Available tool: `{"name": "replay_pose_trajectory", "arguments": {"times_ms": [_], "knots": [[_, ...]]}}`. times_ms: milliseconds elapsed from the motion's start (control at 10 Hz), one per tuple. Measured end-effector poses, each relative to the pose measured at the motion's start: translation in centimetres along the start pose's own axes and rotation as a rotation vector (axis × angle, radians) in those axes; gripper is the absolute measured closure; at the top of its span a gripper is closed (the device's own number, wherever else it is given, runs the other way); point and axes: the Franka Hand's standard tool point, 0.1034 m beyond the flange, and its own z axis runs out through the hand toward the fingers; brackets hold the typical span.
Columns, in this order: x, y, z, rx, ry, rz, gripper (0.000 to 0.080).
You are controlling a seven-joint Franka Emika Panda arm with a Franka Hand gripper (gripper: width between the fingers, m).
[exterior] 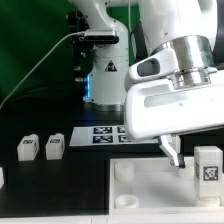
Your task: Assemble one leg
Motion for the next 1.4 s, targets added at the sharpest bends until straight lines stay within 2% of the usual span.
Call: {"name": "replay_pose_trajectory", "arguments": {"times_ms": [600, 900, 1400], "knots": [[-0.1, 0.0, 0.1, 0.001, -0.020, 0.001, 0.0151], [1.1, 0.3, -1.5, 0.008, -0.153, 0.016, 0.0151], [0.0, -0.5, -1.4, 0.070, -0.613, 0.029, 0.0151]]}}
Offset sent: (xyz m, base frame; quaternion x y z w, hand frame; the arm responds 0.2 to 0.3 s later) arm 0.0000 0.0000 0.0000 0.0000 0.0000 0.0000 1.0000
